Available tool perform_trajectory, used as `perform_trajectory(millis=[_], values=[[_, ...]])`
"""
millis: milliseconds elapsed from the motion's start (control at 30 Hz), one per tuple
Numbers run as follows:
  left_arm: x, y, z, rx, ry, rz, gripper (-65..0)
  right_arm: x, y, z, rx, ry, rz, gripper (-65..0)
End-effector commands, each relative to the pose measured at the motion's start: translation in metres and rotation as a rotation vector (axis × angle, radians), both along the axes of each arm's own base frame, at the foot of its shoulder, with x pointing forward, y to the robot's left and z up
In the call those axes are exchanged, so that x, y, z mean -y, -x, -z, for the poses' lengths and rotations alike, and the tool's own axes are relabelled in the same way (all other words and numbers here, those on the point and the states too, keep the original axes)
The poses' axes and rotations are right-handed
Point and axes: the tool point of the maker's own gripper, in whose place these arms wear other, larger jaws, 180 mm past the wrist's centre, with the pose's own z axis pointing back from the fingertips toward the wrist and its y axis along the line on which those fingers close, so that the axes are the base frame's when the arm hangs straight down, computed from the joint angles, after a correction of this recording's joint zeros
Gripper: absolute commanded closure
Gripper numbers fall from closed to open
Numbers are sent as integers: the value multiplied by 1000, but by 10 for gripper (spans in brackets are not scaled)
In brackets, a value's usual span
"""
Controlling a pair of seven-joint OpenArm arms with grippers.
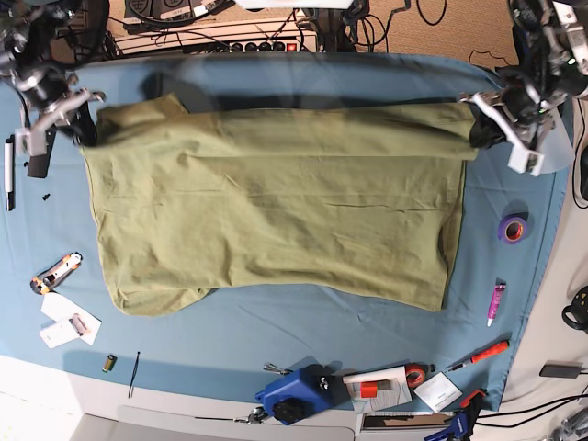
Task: Layout the t-shirt on the table in an organized manner, then fold the t-shirt properly
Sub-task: 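Fold the collar edge toward the hem with both grippers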
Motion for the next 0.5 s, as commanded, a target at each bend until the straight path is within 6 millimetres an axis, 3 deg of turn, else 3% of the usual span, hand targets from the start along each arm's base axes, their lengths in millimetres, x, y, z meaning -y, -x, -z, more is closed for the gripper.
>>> perform_trajectory(millis=[0,267,467], values=[[-4,-13,-12,60,-28,-10,0,2,-12,-15,61,36,-12,0],[8,-51,-26,146,-108,40,0,-9,-56,-21,90,155,-59,0],[0,-76,-11,142,-145,2,0,-6,-79,-15,94,240,-32,0]])
